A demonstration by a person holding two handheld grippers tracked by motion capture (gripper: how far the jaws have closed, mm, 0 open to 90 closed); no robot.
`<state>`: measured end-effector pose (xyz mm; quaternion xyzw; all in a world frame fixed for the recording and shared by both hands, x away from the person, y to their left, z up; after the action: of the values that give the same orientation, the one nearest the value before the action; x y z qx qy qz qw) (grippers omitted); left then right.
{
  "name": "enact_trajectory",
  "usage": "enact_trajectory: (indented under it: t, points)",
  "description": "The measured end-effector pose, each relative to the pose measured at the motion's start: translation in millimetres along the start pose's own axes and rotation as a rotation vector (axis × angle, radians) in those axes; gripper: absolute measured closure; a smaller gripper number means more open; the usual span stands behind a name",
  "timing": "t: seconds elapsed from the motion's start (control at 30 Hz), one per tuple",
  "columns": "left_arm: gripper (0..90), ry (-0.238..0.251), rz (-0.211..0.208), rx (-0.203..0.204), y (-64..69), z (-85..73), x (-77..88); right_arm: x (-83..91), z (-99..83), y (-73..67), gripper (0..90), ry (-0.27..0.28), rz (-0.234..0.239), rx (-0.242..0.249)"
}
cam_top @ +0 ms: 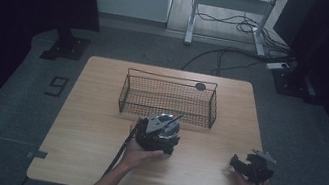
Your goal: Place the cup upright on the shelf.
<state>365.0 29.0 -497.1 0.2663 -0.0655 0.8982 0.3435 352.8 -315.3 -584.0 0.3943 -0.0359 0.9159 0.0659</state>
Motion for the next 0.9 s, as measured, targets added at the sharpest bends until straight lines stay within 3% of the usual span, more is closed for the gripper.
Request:
enact_trajectory:
  t: [0.33, 0.67, 0.9]
  points:
    - [3.5, 0.003, 0.017, -0.028, 0.8, -0.1, 1.3, 0.3, -0.1, 0.6, 5.7, 0.002, 0.003, 0.001]
    - [3.7, -0.012, -0.014, -0.043, 1.5, 0.2, 7.1, 0.3, 0.0, 0.7, 5.8, 0.002, 0.002, 0.001]
    - [3.8, 0.004, -0.026, -0.043, 2.4, 4.7, 16.5, 0.3, 0.0, 0.7, 5.8, 0.002, 0.002, 0.002]
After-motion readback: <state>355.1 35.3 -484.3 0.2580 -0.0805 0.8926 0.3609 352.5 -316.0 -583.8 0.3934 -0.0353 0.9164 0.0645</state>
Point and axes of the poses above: each handheld gripper's, and its own axes: x roughly backward along the jaws, z roughly out of its top, y roughly to its right, the point moved 4 cm from there along -x, roughly forward along the jaws, and after that the axes turned 3 degrees about -y, right-handed, at the moved point
